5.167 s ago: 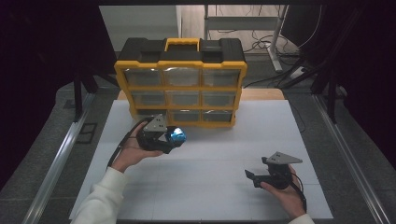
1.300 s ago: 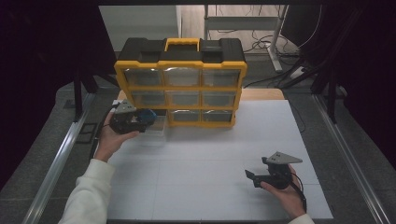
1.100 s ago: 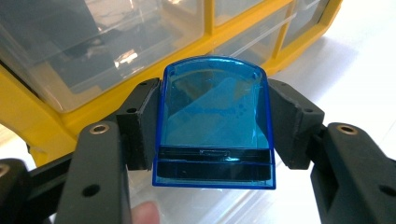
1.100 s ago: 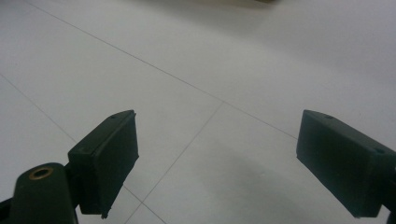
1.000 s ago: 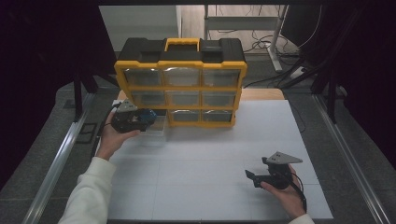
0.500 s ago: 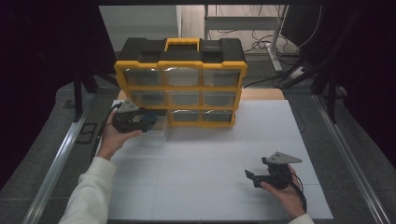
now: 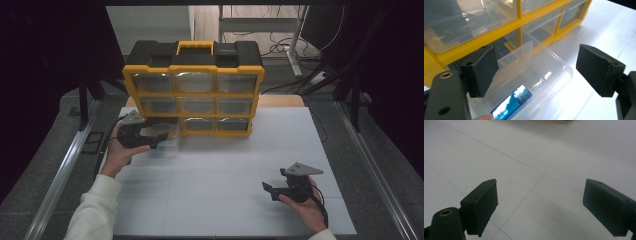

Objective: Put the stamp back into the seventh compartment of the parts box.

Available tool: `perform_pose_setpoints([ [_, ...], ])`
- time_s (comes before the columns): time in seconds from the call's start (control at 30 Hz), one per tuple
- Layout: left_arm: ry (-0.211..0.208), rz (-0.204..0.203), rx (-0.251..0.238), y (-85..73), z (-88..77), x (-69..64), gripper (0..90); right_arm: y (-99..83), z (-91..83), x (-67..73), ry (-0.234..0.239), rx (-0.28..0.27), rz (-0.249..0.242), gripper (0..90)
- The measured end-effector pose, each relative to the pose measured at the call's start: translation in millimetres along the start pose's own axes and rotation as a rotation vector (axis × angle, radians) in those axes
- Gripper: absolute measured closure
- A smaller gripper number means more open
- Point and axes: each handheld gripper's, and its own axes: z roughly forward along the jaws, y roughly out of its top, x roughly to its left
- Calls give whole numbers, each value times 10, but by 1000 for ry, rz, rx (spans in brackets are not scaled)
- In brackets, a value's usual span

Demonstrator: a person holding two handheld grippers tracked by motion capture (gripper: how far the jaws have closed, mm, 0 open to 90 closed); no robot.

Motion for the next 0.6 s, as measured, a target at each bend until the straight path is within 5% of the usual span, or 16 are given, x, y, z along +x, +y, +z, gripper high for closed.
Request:
perform_pose_setpoints([
  [0.6, -47, -13, -26, -66, -259, -273, 177, 11, 25, -2, 1, -1, 13, 131],
])
